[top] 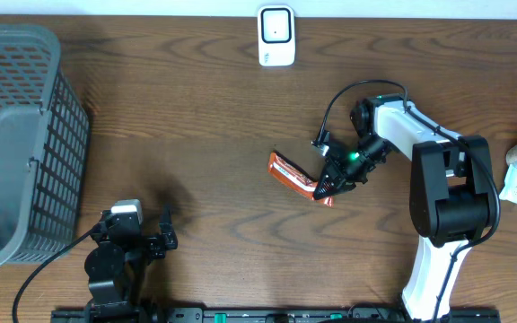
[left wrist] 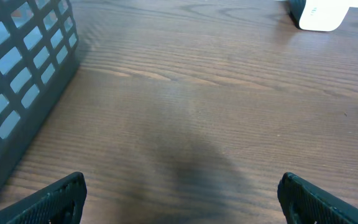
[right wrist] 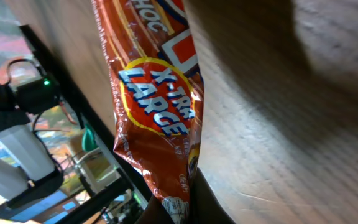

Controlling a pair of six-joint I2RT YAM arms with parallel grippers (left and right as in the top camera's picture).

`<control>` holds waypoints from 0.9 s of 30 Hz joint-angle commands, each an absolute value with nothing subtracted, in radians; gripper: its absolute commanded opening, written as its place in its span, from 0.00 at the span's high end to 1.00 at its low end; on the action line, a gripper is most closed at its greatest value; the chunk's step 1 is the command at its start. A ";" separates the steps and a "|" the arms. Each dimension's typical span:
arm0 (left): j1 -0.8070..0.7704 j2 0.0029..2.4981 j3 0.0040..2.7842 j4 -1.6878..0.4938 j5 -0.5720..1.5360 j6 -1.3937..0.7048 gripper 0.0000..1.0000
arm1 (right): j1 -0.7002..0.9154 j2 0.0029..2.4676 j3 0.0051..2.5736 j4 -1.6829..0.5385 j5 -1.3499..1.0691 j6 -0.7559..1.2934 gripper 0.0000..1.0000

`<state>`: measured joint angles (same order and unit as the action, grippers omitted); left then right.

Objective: Scan the item barcode

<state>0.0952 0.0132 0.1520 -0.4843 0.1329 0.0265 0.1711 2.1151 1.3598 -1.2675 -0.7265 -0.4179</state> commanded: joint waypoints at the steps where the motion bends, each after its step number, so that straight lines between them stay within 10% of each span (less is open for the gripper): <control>1: 0.093 0.010 0.137 -0.485 0.150 0.025 0.02 | 0.166 2.119 1.357 -1.255 -0.707 -0.398 0.99; 5: 0.093 0.010 0.137 -0.485 0.150 0.025 0.02 | 0.166 2.119 1.357 -1.245 -0.704 -0.397 0.97; 6: 0.093 0.010 0.137 -0.485 0.150 0.025 0.02 | 0.166 2.119 1.357 -1.246 -0.696 -0.397 0.75; 7: 0.093 0.010 0.137 -0.485 0.150 0.025 0.02 | 0.166 2.119 1.357 -1.245 -0.681 -0.397 0.29; 8: 0.093 0.010 0.137 -0.485 0.149 0.025 0.02 | 0.166 2.119 1.357 -1.245 -0.675 -0.396 0.15; 27: 0.093 0.010 0.137 -0.485 0.150 0.025 0.02 | 0.200 2.121 1.359 -0.982 -0.545 -0.420 0.01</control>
